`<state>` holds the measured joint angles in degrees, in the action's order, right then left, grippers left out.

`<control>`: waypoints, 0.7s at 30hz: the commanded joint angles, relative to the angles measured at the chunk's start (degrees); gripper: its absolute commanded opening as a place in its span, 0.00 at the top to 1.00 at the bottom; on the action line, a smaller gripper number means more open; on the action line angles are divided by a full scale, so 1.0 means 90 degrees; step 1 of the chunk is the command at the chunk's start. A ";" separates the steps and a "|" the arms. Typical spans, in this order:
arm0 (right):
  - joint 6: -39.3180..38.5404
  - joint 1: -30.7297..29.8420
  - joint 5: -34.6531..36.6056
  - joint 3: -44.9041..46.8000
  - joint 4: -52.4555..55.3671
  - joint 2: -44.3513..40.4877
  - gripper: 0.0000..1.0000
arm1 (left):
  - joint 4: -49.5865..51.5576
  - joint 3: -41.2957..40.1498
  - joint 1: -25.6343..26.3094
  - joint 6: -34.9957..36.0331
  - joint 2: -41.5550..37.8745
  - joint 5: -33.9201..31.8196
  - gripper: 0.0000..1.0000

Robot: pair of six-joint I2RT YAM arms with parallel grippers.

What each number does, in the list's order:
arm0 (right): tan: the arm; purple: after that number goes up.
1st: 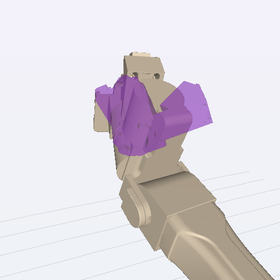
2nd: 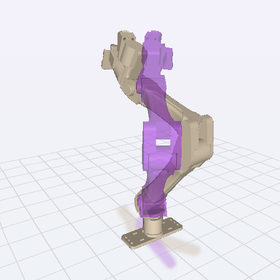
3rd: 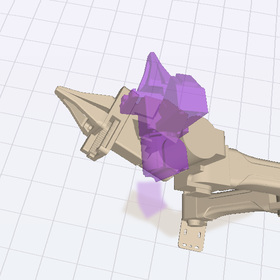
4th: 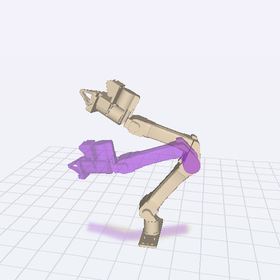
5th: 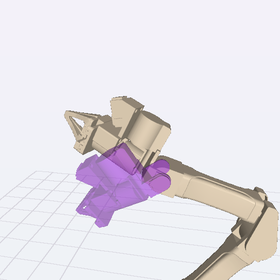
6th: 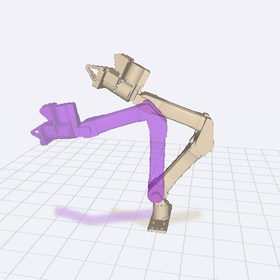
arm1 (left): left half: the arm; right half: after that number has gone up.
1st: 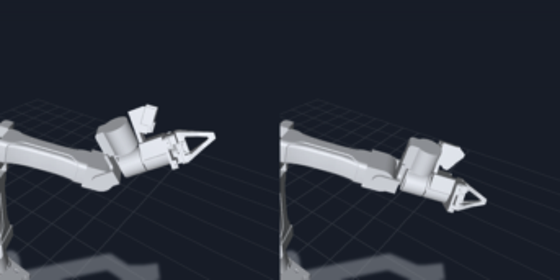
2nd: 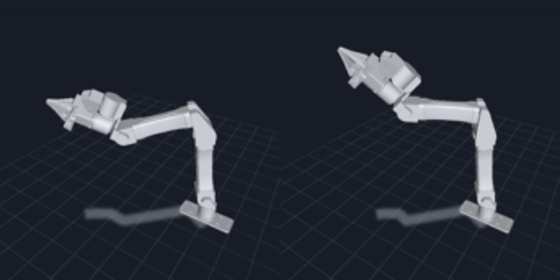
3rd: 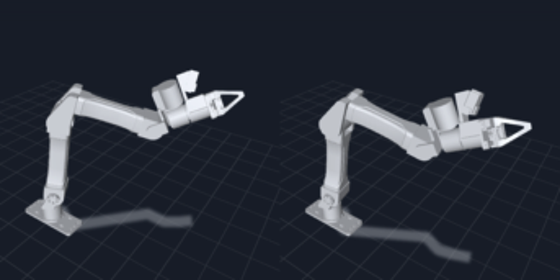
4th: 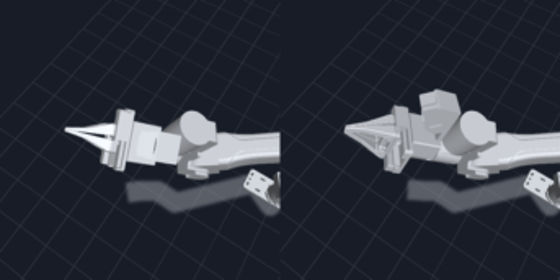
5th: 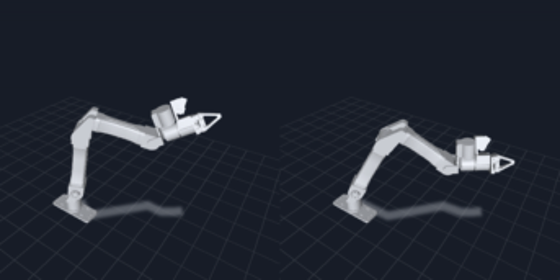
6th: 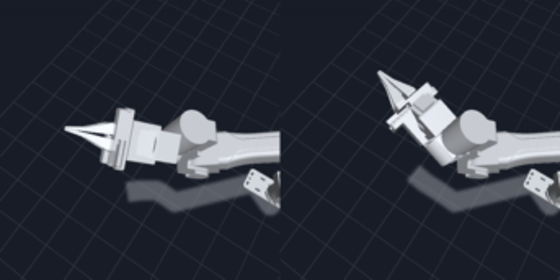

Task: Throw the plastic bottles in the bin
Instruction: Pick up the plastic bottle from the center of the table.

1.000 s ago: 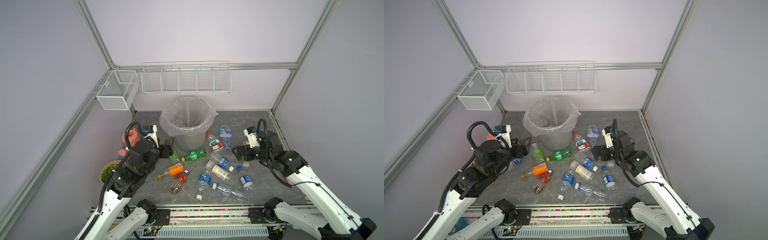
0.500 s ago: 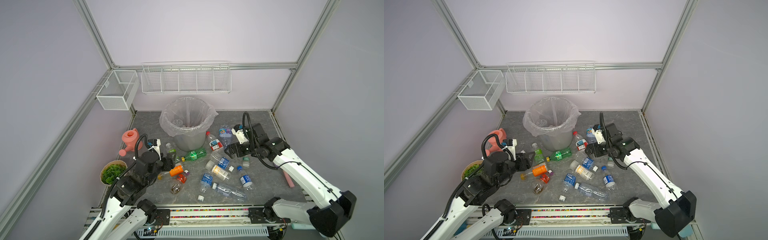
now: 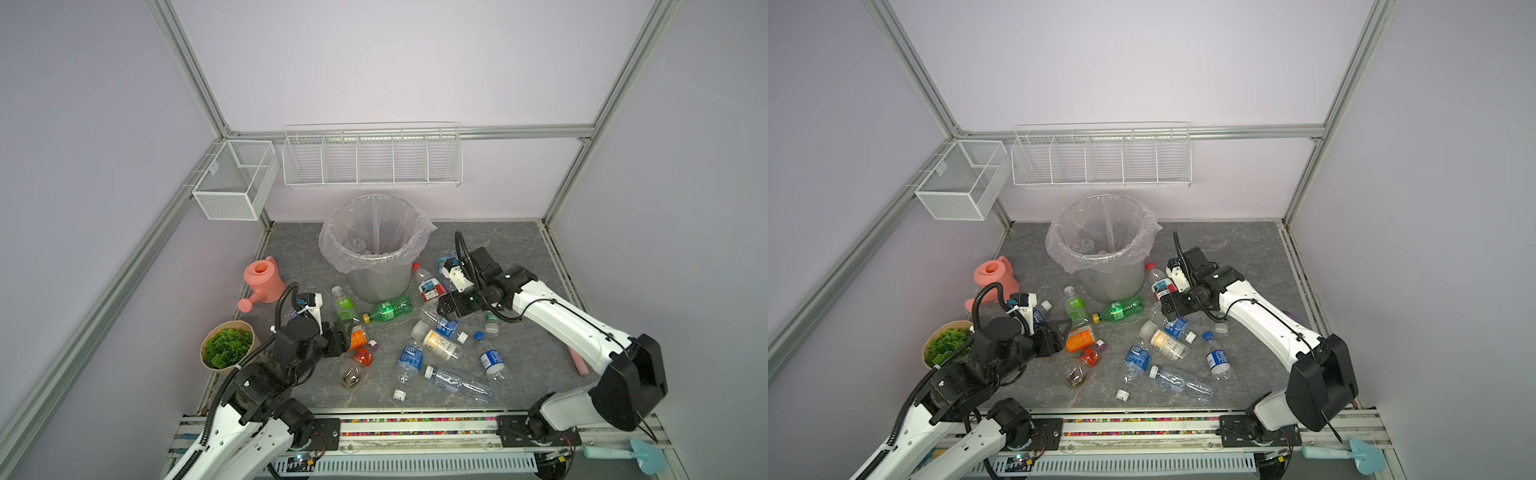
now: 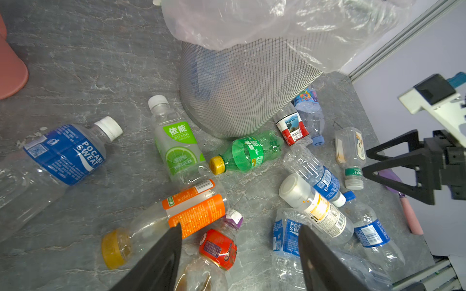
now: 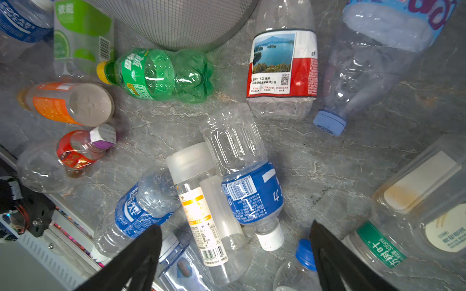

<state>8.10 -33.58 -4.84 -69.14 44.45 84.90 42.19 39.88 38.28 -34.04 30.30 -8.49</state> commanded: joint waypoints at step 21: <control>-0.0019 -0.0523 0.0985 -0.0510 -0.0325 0.1968 0.28 | 0.0263 -0.0210 0.0131 -0.0334 -0.0288 0.0029 0.30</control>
<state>7.68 -37.65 2.44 -73.17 42.28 101.34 42.65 38.98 39.07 -36.01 28.38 -8.45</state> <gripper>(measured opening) 0.723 0.705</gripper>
